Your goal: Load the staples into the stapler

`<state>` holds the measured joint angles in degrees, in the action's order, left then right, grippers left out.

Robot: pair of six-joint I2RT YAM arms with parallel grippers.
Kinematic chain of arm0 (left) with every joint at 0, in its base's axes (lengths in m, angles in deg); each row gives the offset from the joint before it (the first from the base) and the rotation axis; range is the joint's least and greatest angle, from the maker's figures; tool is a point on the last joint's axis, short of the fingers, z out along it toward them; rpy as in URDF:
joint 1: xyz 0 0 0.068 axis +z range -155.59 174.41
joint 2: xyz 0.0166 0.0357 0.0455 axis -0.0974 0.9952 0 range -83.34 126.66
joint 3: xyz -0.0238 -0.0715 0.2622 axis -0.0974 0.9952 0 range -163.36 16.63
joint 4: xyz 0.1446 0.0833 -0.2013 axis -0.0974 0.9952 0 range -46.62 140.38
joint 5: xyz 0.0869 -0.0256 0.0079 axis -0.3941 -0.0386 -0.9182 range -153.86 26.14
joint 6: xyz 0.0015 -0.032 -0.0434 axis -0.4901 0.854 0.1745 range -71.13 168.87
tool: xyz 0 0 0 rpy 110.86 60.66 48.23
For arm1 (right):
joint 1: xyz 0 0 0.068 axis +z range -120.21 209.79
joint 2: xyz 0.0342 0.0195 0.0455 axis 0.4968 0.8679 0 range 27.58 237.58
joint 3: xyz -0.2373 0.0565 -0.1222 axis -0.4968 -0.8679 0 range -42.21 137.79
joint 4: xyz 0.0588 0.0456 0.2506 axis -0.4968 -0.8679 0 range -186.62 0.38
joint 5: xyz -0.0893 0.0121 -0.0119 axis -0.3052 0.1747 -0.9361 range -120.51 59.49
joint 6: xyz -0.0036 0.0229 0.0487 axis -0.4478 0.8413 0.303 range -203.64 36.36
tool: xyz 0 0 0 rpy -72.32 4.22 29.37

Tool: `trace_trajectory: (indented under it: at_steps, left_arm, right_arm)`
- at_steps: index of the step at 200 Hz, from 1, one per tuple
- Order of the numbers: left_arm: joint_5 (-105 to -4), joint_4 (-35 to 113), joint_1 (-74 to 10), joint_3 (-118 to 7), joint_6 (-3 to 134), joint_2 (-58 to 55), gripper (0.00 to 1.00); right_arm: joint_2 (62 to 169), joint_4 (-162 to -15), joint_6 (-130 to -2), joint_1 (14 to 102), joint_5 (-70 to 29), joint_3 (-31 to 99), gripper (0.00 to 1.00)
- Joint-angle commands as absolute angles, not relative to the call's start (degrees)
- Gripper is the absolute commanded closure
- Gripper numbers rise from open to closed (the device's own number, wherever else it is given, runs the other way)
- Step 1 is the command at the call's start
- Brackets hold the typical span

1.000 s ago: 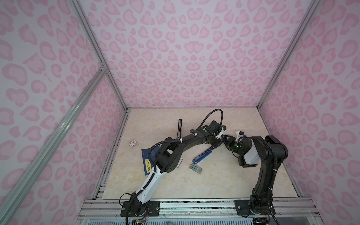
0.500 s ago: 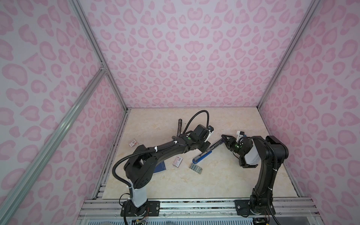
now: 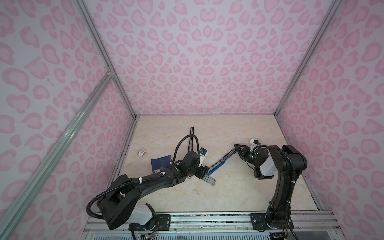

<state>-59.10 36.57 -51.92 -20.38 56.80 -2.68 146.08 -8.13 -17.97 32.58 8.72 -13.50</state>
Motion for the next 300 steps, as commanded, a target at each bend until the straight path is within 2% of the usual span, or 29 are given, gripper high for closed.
trace_trajectory:
  at_steps: [1, 71, 126, 177, 205, 245, 264, 267, 285, 300]
  left_arm:
    - [-54.1, 25.7, -50.8, -18.0, 52.3, -2.2, 0.33]
    - [-45.5, 23.3, -49.3, -19.3, 46.5, 5.8, 0.39]
    - [-47.0, 23.6, -49.3, -18.8, 46.4, 8.1, 0.44]
    - [-46.8, 22.4, -49.3, -20.0, 47.4, 10.9, 0.52]
    - [-46.6, 21.7, -49.4, -20.3, 48.2, 11.0, 0.54]
    - [-46.4, 22.6, -49.4, -21.4, 48.2, 12.6, 0.63]
    - [-46.6, 22.6, -49.4, -21.4, 48.3, 12.9, 0.63]
    - [-46.6, 22.5, -49.4, -21.4, 48.3, 12.9, 0.66]
    - [-47.5, 22.7, -49.5, -21.3, 48.3, 12.8, 0.71]
    - [-47.9, 22.8, -49.5, -21.5, 48.3, 12.9, 0.79]
  right_arm:
    - [146.4, -6.6, -18.7, 32.8, 9.4, -13.3, 0.53]
    - [146.5, -7.1, -18.8, 33.1, 9.6, -12.3, 0.54]
    - [146.7, -7.4, -18.7, 33.3, 9.6, -11.8, 0.54]
    - [146.7, -7.5, -18.7, 33.6, 9.4, -11.6, 0.54]
    - [146.7, -7.7, -18.8, 33.8, 9.3, -11.5, 0.54]
    - [146.8, -7.4, -18.6, 33.8, 9.2, -11.3, 0.55]
    - [146.8, -7.5, -18.6, 33.8, 9.2, -11.3, 0.55]
    - [146.7, -7.5, -18.6, 33.7, 9.2, -11.2, 0.55]
    - [146.7, -7.5, -18.7, 33.7, 9.1, -11.2, 0.55]
    - [146.5, -7.5, -18.7, 33.7, 9.1, -11.3, 0.55]
